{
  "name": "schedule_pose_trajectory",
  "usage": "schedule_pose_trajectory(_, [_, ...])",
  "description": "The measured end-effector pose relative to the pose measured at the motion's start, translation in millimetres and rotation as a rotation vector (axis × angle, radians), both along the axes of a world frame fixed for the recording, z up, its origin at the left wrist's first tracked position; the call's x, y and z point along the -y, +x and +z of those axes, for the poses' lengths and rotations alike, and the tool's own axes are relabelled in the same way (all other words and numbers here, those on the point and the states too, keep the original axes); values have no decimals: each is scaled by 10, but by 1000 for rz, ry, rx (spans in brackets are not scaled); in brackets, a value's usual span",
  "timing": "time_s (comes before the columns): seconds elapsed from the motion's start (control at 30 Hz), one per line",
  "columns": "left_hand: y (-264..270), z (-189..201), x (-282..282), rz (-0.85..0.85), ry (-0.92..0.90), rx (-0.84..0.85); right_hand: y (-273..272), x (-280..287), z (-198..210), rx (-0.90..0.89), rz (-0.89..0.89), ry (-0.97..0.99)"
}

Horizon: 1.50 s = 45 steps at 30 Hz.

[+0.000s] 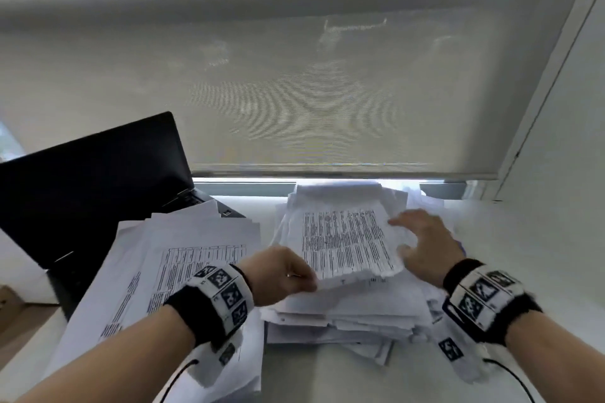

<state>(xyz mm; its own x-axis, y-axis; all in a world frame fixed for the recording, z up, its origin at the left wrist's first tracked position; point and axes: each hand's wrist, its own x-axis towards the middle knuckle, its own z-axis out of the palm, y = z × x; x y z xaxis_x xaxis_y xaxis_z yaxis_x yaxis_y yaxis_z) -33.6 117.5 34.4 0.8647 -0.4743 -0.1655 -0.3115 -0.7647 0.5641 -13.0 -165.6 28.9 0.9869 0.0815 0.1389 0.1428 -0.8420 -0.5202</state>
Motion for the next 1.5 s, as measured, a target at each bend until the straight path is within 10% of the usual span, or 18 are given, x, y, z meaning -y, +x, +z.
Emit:
schedule_pose_trajectory(0.27, [-444,58,-340,70,-42,-174,-540,-126,-130,-357,359,-209])
schedule_pose_trajectory(0.53, [-1086,-277,-520,-141,743,-168,-678,-135,-219,-388,315,-267])
schedule_pose_trajectory(0.83, [-847,-288,-1177,185,515,-215,-794,-158,-168,-385,181,-115])
schedule_pose_trajectory(1.5, [-982,-189,142,-195,377,-58,-1322,266,-52,-437,309,-346])
